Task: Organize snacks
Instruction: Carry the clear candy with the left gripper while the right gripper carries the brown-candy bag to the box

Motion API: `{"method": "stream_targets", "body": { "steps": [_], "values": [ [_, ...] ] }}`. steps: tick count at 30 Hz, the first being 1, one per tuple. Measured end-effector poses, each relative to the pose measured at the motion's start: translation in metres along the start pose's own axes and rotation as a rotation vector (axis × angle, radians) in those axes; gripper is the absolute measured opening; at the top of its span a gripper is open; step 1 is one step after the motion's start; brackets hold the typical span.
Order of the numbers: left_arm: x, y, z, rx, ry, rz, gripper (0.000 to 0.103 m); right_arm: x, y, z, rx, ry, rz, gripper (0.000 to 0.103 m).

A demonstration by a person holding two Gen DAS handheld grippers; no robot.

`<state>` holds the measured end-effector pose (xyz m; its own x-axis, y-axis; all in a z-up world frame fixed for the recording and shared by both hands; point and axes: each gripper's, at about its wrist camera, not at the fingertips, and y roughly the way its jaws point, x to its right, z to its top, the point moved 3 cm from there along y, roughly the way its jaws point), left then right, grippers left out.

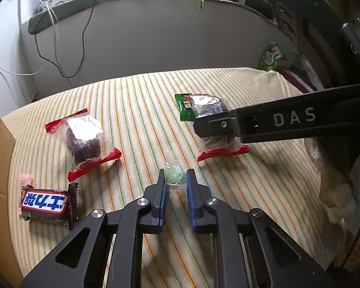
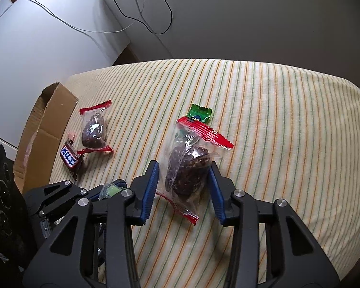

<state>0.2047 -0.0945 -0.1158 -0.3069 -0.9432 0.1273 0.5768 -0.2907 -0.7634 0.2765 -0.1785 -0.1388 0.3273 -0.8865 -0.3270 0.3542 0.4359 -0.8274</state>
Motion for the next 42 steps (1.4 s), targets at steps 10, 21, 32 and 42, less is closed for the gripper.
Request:
{"method": "stream_targets", "body": {
  "steps": [10, 21, 32, 42],
  "values": [
    [-0.013, -0.04, -0.008, 0.068, -0.059, -0.015, 0.013, -0.018, -0.026, -0.005, 0.045, -0.035, 0.001, 0.042],
    [-0.039, -0.1, -0.02, 0.173, -0.123, 0.023, 0.013, -0.065, -0.053, -0.006, 0.096, -0.127, 0.025, 0.042],
    [-0.087, -0.142, -0.034, 0.248, -0.223, 0.102, 0.013, -0.133, -0.059, 0.001, 0.124, -0.242, 0.066, 0.042],
    [-0.134, -0.172, -0.054, 0.287, -0.302, 0.202, 0.013, -0.184, -0.046, 0.009, 0.122, -0.322, 0.096, 0.042]
  ]
}}
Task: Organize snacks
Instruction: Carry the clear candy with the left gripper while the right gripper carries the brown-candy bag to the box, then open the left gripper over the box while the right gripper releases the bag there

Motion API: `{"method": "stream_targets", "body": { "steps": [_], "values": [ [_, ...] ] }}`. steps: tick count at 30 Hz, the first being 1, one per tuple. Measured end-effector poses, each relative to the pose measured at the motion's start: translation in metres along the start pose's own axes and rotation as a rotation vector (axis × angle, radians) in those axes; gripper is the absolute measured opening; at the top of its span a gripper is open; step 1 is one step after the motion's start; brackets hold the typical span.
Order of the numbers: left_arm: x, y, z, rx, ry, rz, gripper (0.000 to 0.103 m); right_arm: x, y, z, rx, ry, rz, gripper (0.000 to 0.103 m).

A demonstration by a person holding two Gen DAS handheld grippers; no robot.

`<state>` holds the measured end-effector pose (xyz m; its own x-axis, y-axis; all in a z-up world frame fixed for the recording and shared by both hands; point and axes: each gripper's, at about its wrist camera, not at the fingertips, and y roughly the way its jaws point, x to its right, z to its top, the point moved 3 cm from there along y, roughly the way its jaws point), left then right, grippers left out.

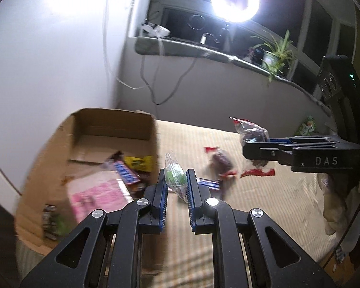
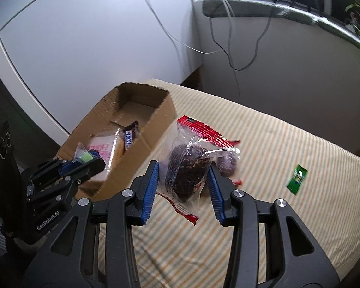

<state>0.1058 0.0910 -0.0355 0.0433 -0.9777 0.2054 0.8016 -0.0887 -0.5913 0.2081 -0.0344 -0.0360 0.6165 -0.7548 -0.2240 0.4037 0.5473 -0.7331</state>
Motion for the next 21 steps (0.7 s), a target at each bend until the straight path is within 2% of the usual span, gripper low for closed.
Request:
{"method": "stream_targets", "body": {
  "steps": [13, 21],
  "values": [
    [-0.068, -0.003, 0.017, 0.016, -0.047, 0.133, 0.013, -0.055, 0.029, 0.025, -0.018, -0.085, 0.061, 0.042],
    [-0.084, 0.002, 0.019, 0.008, -0.058, 0.15, 0.013, -0.074, 0.055, 0.036, -0.048, -0.111, 0.083, 0.042]
  ]
}}
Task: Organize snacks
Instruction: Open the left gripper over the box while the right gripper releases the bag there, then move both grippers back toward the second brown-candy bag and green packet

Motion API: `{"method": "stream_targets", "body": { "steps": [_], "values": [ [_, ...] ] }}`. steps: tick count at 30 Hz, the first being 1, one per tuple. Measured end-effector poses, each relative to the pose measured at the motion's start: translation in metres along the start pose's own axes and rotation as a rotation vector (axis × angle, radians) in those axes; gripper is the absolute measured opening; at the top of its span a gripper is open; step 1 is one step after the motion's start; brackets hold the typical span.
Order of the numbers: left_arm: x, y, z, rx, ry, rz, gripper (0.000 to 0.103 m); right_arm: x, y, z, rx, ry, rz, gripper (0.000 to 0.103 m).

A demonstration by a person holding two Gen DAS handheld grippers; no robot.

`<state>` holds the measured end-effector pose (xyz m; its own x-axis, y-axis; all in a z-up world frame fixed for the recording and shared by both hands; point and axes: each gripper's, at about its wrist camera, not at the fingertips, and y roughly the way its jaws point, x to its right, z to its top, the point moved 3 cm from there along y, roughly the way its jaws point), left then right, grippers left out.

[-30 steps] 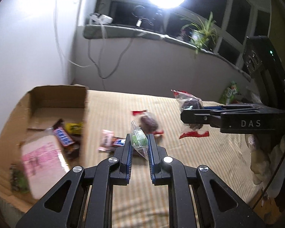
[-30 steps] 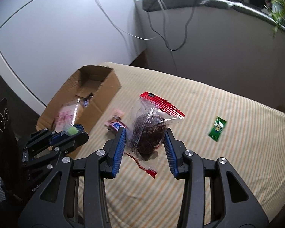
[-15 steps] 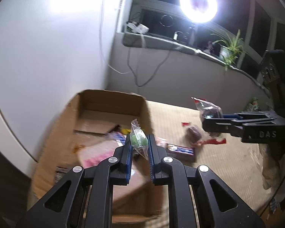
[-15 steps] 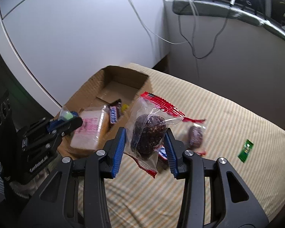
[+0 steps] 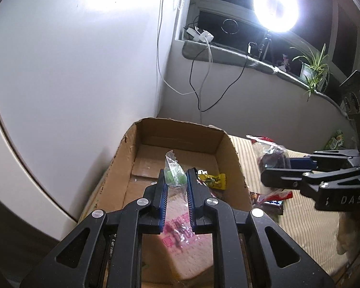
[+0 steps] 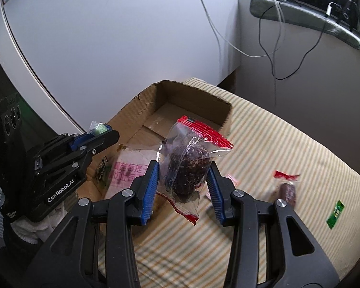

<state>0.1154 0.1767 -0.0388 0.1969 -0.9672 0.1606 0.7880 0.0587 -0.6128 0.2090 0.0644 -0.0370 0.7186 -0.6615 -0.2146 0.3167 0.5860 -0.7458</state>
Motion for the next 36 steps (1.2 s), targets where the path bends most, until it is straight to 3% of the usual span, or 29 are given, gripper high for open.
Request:
{"method": "stream_targets", "body": {
  "steps": [14, 19, 23, 36],
  "values": [
    [-0.014, 0.008, 0.002, -0.007, -0.024, 0.023, 0.015, -0.015, 0.03, 0.007, -0.043, -0.033, 0.021, 0.043],
    [-0.016, 0.007, 0.002, -0.002, -0.026, 0.028, 0.034, -0.02, 0.032, 0.008, -0.035, -0.054, 0.021, 0.046],
    [-0.017, 0.006, 0.002, 0.002, -0.029, 0.03, 0.034, -0.02, 0.026, 0.009, -0.012, -0.05, 0.01, 0.062],
    [-0.004, -0.006, 0.001, 0.02, -0.026, 0.004, 0.034, -0.001, -0.003, 0.0, 0.027, -0.029, -0.015, 0.063]
  ]
}}
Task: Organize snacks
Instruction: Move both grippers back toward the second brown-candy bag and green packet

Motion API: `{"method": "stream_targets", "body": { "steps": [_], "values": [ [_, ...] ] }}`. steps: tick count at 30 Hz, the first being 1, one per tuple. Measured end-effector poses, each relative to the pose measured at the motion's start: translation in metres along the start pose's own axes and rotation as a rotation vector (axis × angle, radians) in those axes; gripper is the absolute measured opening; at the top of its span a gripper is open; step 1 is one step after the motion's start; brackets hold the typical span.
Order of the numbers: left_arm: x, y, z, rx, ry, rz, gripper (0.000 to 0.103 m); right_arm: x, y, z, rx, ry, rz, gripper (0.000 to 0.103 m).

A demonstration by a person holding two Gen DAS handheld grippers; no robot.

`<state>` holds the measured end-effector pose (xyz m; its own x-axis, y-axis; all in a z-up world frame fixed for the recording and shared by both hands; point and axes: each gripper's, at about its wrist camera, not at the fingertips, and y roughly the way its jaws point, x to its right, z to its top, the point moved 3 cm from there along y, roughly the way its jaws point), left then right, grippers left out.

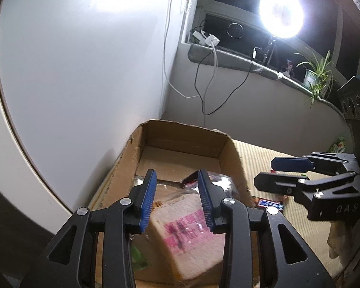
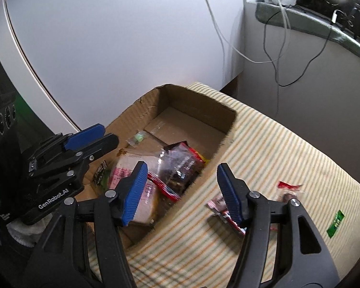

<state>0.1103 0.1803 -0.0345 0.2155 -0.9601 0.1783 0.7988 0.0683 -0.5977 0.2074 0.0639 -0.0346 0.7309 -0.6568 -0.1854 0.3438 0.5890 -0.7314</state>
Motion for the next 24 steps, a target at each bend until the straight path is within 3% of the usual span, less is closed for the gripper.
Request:
{"method": "stream_targets", "body": {
  "steps": [11, 24],
  "values": [
    [0.047, -0.009, -0.002, 0.012, 0.042, -0.079, 0.034, 0.055, -0.045, -0.028, 0.034, 0.07, -0.075, 0.063],
    [0.124, 0.007, -0.021, -0.05, 0.129, -0.183, 0.034, 0.137, -0.077, -0.068, 0.044, 0.211, -0.188, 0.063]
  ]
}}
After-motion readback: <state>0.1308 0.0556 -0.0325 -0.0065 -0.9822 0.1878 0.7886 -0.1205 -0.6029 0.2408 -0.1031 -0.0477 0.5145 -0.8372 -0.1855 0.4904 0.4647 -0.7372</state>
